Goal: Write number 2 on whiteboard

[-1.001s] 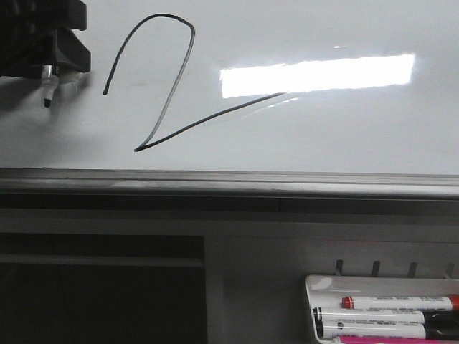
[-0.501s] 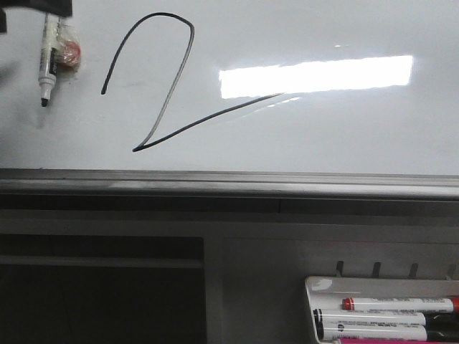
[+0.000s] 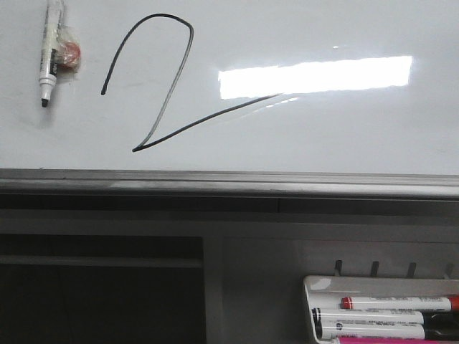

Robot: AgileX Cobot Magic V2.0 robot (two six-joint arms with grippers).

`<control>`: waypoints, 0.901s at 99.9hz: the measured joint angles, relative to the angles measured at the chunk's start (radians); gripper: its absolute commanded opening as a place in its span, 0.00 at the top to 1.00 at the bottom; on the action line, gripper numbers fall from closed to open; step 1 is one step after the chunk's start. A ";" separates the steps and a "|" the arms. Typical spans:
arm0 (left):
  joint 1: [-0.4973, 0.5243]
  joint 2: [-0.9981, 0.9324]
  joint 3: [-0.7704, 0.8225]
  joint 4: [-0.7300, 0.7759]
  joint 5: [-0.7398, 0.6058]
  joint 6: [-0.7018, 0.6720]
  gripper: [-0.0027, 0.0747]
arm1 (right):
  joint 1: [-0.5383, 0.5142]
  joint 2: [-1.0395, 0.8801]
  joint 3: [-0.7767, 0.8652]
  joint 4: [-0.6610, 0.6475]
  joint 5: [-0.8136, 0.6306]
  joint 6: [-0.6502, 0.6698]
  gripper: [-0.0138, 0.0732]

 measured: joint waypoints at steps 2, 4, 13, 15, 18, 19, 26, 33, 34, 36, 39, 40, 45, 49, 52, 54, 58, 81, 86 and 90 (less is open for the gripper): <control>0.001 -0.024 0.016 0.003 0.007 0.000 0.99 | 0.000 -0.024 0.022 -0.002 0.003 0.002 0.92; 0.007 -0.045 0.031 0.006 0.014 0.000 0.99 | 0.000 -0.041 0.036 -0.001 0.007 0.001 0.92; 0.016 -0.110 0.074 0.021 0.019 0.000 0.99 | -0.002 -0.059 0.097 -0.001 0.045 0.004 0.92; 0.018 -0.119 0.082 0.025 0.020 0.000 0.99 | -0.002 -0.059 0.107 -0.001 0.053 0.004 0.92; 0.018 -0.130 0.092 0.028 0.021 0.000 0.99 | -0.002 -0.055 0.117 0.000 0.056 0.004 0.92; 0.018 -0.132 0.096 0.028 0.021 0.000 0.99 | -0.002 -0.055 0.121 0.002 0.056 0.004 0.92; 0.018 -0.143 0.105 0.032 0.026 0.000 0.99 | -0.002 -0.045 0.130 0.004 0.056 0.004 0.92; 0.018 -0.144 0.107 0.031 0.028 0.000 0.99 | -0.002 -0.042 0.133 0.004 0.054 0.005 0.92; 0.018 -0.144 0.107 0.031 0.028 0.000 0.99 | -0.002 -0.042 0.135 0.004 0.054 0.005 0.92; 0.018 -0.144 0.107 0.032 0.028 0.000 0.99 | -0.002 -0.042 0.135 0.004 0.054 0.005 0.92; 0.018 -0.146 0.109 0.032 0.028 0.000 0.99 | -0.002 -0.042 0.135 0.004 0.054 0.007 0.92; 0.018 -0.146 0.109 0.032 0.028 0.000 0.99 | -0.002 -0.042 0.135 0.004 0.054 0.007 0.92; 0.018 -0.146 0.111 0.032 0.028 0.000 0.99 | -0.002 -0.042 0.135 0.004 0.053 0.007 0.92; 0.018 -0.146 0.111 0.032 0.028 0.000 0.99 | -0.002 -0.042 0.135 0.004 0.053 0.007 0.92; 0.018 -0.146 0.111 0.032 0.028 0.000 0.99 | -0.002 -0.042 0.135 0.004 0.053 0.007 0.92; 0.018 -0.146 0.111 0.032 0.028 0.000 0.99 | -0.002 -0.042 0.135 0.004 0.053 0.007 0.92; 0.018 -0.146 0.111 0.032 0.028 0.000 0.99 | -0.002 -0.042 0.135 0.004 0.053 0.008 0.92; 0.018 -0.146 0.111 0.032 0.028 0.000 0.99 | -0.002 -0.042 0.136 0.004 0.053 0.008 0.92; 0.018 -0.146 0.111 0.032 0.028 0.000 0.99 | -0.002 -0.042 0.136 0.004 0.053 0.008 0.92; 0.018 -0.146 0.112 0.032 0.028 0.000 0.99 | -0.002 -0.042 0.136 0.004 0.053 0.008 0.92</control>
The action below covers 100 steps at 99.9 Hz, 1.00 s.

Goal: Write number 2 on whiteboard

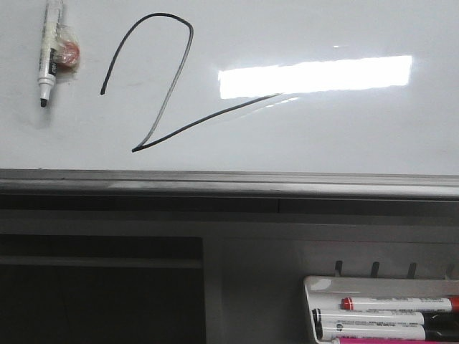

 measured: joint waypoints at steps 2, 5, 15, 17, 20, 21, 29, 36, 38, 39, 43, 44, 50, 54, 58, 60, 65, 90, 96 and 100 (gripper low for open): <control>0.000 0.000 0.002 0.000 -0.003 0.002 0.99 | 0.000 0.000 0.000 0.000 0.000 0.000 0.92; 0.000 -0.003 0.007 0.000 -0.008 0.001 0.99 | 0.000 0.000 0.000 0.000 0.000 0.000 0.92; 0.000 -0.021 0.049 0.035 -0.024 0.001 0.99 | 0.000 0.000 0.000 0.000 0.000 0.000 0.92; 0.000 -0.028 0.062 0.052 -0.028 0.001 0.99 | 0.000 0.000 0.000 0.000 0.000 0.000 0.92; 0.000 -0.040 0.088 0.080 -0.044 0.001 0.99 | 0.000 0.000 0.000 0.000 0.000 0.000 0.92; 0.000 -0.043 0.094 0.093 -0.054 0.001 0.99 | 0.000 0.000 0.000 0.000 0.000 0.000 0.92; 0.000 -0.092 0.168 0.152 -0.109 -0.005 0.99 | 0.000 0.000 0.000 0.000 0.000 0.000 0.92; 0.000 -0.141 0.244 0.195 -0.154 -0.042 0.99 | 0.000 0.000 0.000 0.000 0.000 0.000 0.92; 0.000 -0.156 0.266 0.212 -0.160 -0.063 0.99 | 0.000 0.000 0.000 0.000 0.000 0.000 0.92; 0.000 -0.161 0.280 0.218 -0.160 -0.071 0.99 | 0.000 0.000 0.000 0.000 0.000 0.000 0.92; 0.000 -0.191 0.312 0.254 -0.166 -0.129 0.99 | 0.000 0.000 0.000 0.000 0.000 0.002 0.92; 0.000 -0.195 0.324 0.261 -0.166 -0.140 0.99 | 0.000 0.000 0.000 0.000 0.000 0.002 0.92; 0.000 -0.228 0.339 0.312 -0.128 -0.240 0.99 | 0.000 0.000 0.000 0.000 0.000 0.002 0.92; 0.000 -0.235 0.339 0.338 -0.110 -0.297 0.99 | 0.000 0.000 0.000 0.000 0.000 0.002 0.92; 0.000 -0.237 0.339 0.358 -0.080 -0.339 0.99 | 0.000 0.000 0.000 0.000 0.000 0.002 0.92; 0.000 -0.237 0.339 0.366 -0.055 -0.361 0.99 | 0.000 0.000 0.000 0.000 0.000 0.002 0.92; 0.000 -0.237 0.339 0.378 0.004 -0.403 0.99 | 0.000 0.000 0.000 0.000 0.000 0.002 0.92; 0.000 -0.237 0.339 0.369 0.095 -0.458 0.99 | 0.000 0.000 0.000 0.000 0.002 0.002 0.92; 0.000 -0.237 0.339 0.360 0.096 -0.458 0.99 | 0.000 0.000 0.000 0.000 0.002 0.002 0.92; 0.000 -0.237 0.339 0.358 0.096 -0.460 0.99 | 0.000 0.000 0.000 0.000 0.002 0.002 0.92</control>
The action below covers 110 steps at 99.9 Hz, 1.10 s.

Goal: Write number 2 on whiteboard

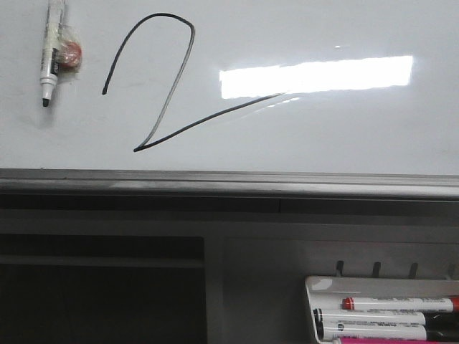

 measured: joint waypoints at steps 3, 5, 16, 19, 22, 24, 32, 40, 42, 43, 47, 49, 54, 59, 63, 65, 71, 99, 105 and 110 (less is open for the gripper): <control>0.000 0.000 0.000 -0.002 0.000 0.000 0.99 | 0.000 0.000 0.000 0.000 0.000 0.000 0.92; 0.000 0.000 0.000 -0.002 0.000 0.000 0.99 | 0.000 0.000 0.000 0.000 0.000 0.000 0.92; 0.000 0.000 0.000 -0.004 0.000 0.000 0.99 | 0.000 0.000 0.000 0.000 0.000 0.000 0.92; 0.000 0.000 0.000 -0.004 0.000 0.000 0.99 | 0.000 0.000 0.000 0.000 0.000 0.001 0.92; 0.000 0.000 0.000 -0.004 0.000 0.000 0.99 | 0.000 0.000 0.000 0.000 0.000 0.001 0.92; 0.000 0.000 0.000 -0.006 0.000 0.000 0.99 | 0.000 0.000 0.000 0.000 0.000 0.001 0.92; 0.000 0.000 0.000 -0.006 0.000 0.000 0.99 | 0.000 0.000 0.000 0.000 0.000 0.001 0.92; 0.000 0.000 0.000 -0.006 0.000 0.000 0.99 | 0.000 0.000 0.000 0.000 0.000 0.001 0.92; 0.000 0.000 0.000 -0.006 0.000 0.000 0.99 | 0.000 0.000 0.000 0.000 0.000 0.001 0.92; 0.000 0.000 0.000 -0.006 0.000 0.000 0.99 | 0.000 0.000 0.000 0.000 0.000 0.001 0.92; 0.000 0.000 0.000 -0.006 0.000 0.000 0.99 | 0.000 0.000 0.000 0.000 0.000 0.001 0.92; 0.000 0.000 0.000 -0.006 0.000 0.000 0.99 | 0.000 0.000 0.000 0.000 0.000 0.001 0.92; 0.000 0.000 0.000 -0.006 0.000 0.000 0.99 | 0.000 0.000 0.000 0.000 0.000 0.001 0.92; 0.000 0.000 0.000 -0.006 0.000 0.000 0.99 | 0.000 0.000 0.000 0.000 0.000 0.001 0.92; 0.000 0.000 0.000 -0.006 0.000 0.000 0.99 | 0.000 0.000 0.000 0.000 0.000 0.001 0.92; 0.000 0.000 0.000 -0.006 0.000 0.000 0.99 | 0.000 0.000 0.000 0.000 0.000 0.001 0.92; 0.000 0.000 0.000 -0.006 0.000 0.000 0.99 | 0.000 0.000 0.000 0.000 0.000 0.001 0.92; 0.000 0.000 0.000 -0.006 0.000 0.000 0.99 | -0.002 0.000 0.006 -0.005 0.113 0.002 0.92; 0.000 0.000 0.000 -0.006 0.000 0.000 0.99 | -0.010 0.000 0.022 -0.014 0.093 0.002 0.92; 0.000 0.000 0.000 -0.006 0.000 0.000 0.99 | -0.028 0.000 0.035 -0.014 0.049 0.002 0.92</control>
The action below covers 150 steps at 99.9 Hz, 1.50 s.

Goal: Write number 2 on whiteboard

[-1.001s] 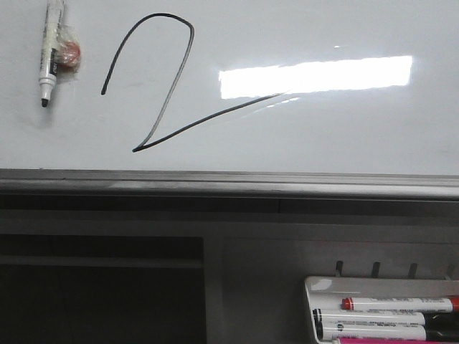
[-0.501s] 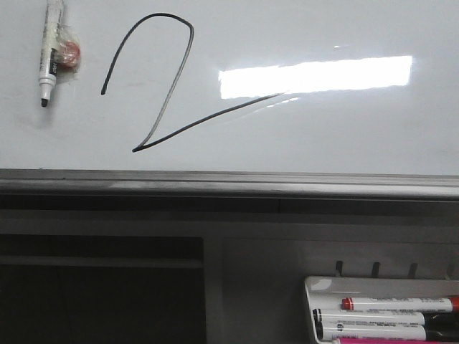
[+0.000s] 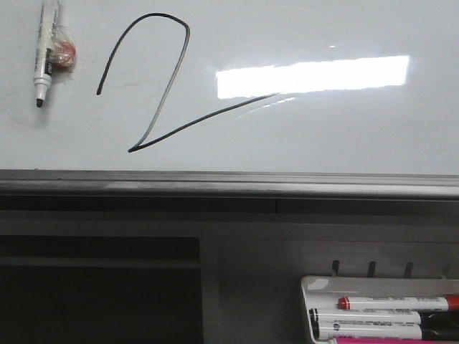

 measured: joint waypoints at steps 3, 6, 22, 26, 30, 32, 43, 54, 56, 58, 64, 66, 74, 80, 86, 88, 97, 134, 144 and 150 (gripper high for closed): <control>0.000 0.000 0.000 0.000 0.000 0.000 0.99 | -0.020 0.002 0.008 0.002 -0.034 0.000 0.92; 0.000 0.000 0.000 0.000 0.000 0.000 0.99 | -0.039 0.007 0.016 0.010 -0.078 0.000 0.92; 0.000 0.000 0.000 0.000 0.000 0.000 0.99 | -0.218 0.072 0.033 0.118 -0.256 -0.039 0.92; 0.000 0.000 0.000 0.000 0.000 0.000 0.99 | -0.285 0.097 0.034 0.161 -0.297 -0.057 0.92; 0.000 0.000 0.000 0.000 0.000 0.000 0.99 | -0.346 0.119 0.035 0.228 -0.335 -0.074 0.92; 0.000 0.000 0.000 0.000 0.000 0.000 0.99 | -0.383 0.133 0.035 0.265 -0.352 -0.087 0.92; 0.000 0.000 0.000 0.000 0.000 0.000 0.99 | -0.589 0.204 0.044 0.477 -0.445 -0.215 0.92; 0.000 0.000 0.000 0.000 0.000 0.000 0.99 | -0.777 0.243 0.106 0.689 -0.611 -0.436 0.92; 0.000 0.000 0.000 0.000 0.000 0.000 0.99 | -0.798 0.246 0.125 0.735 -0.651 -0.482 0.92; 0.000 0.000 0.000 0.000 0.000 0.000 0.99 | -0.828 0.247 0.146 0.777 -0.694 -0.525 0.92; 0.000 0.000 0.000 0.000 0.000 0.000 0.99 | -0.903 0.249 0.207 0.868 -0.805 -0.612 0.92; 0.000 0.000 0.000 0.000 0.000 0.000 0.99 | -0.924 0.249 0.230 0.887 -0.843 -0.632 0.92; 0.000 0.000 0.000 -0.002 0.000 0.000 0.99 | -0.989 0.249 0.309 0.931 -0.949 -0.677 0.92; 0.000 0.000 0.000 -0.002 0.000 0.000 0.99 | -1.030 0.249 0.353 0.960 -0.978 -0.687 0.92; 0.000 0.000 0.000 -0.002 0.000 0.000 0.99 | -1.056 0.245 0.390 0.986 -0.987 -0.692 0.92; 0.000 0.000 0.000 -0.002 0.000 0.000 0.99 | -1.063 0.243 0.393 0.993 -0.984 -0.694 0.92; 0.000 0.000 0.000 -0.002 0.000 0.000 0.99 | -1.078 0.192 0.394 1.010 -0.938 -0.695 0.92; 0.000 0.000 0.000 -0.003 0.000 0.000 0.99 | -1.082 -0.014 0.393 1.011 -0.643 -0.700 0.92; 0.000 0.000 0.000 -0.003 0.000 0.000 0.99 | -1.082 -0.014 0.393 1.011 -0.641 -0.702 0.92; 0.000 0.000 0.000 -0.003 0.000 0.000 0.99 | -1.082 -0.014 0.393 1.011 -0.641 -0.702 0.92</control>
